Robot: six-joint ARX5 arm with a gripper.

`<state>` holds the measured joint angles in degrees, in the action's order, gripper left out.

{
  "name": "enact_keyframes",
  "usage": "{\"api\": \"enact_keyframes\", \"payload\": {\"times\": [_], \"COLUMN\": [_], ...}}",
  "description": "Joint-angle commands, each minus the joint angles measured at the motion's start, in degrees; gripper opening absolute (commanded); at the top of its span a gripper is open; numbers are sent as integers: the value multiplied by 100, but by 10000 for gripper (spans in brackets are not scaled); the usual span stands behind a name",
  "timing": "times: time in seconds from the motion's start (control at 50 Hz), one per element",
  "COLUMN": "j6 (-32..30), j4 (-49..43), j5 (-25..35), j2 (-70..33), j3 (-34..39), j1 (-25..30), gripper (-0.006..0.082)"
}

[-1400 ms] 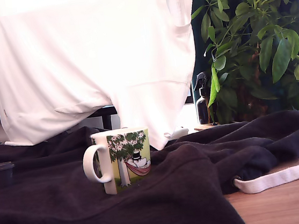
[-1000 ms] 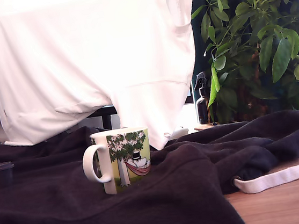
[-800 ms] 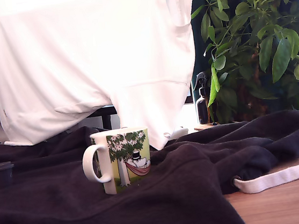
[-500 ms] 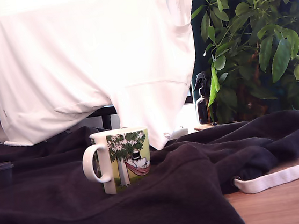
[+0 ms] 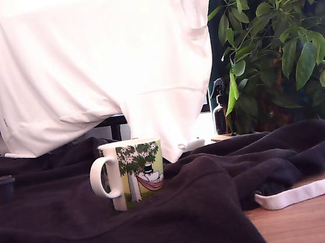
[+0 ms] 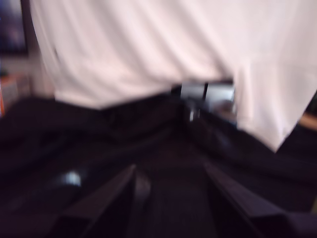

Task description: Pick the grey coffee capsule and place it inside the green coffee cup

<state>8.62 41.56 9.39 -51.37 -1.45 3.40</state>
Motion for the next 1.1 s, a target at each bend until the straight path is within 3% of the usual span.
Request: {"api": "enact_keyframes", "payload": {"times": [0.0, 0.16, 0.52, 1.02, 1.08], "j6": [-199, -525, -1023, -1266, -1283], "j4": [323, 951, 1080, 1226, 1246], "j5": [-4, -48, -46, -46, -63], "j2": [-710, -1864, -3770, -5143, -5149], "j3": [-227, -619, -1725, -2253, -2264], "j1": [31, 31, 9, 9, 9], "gripper": [664, 665, 665, 662, 599]}}
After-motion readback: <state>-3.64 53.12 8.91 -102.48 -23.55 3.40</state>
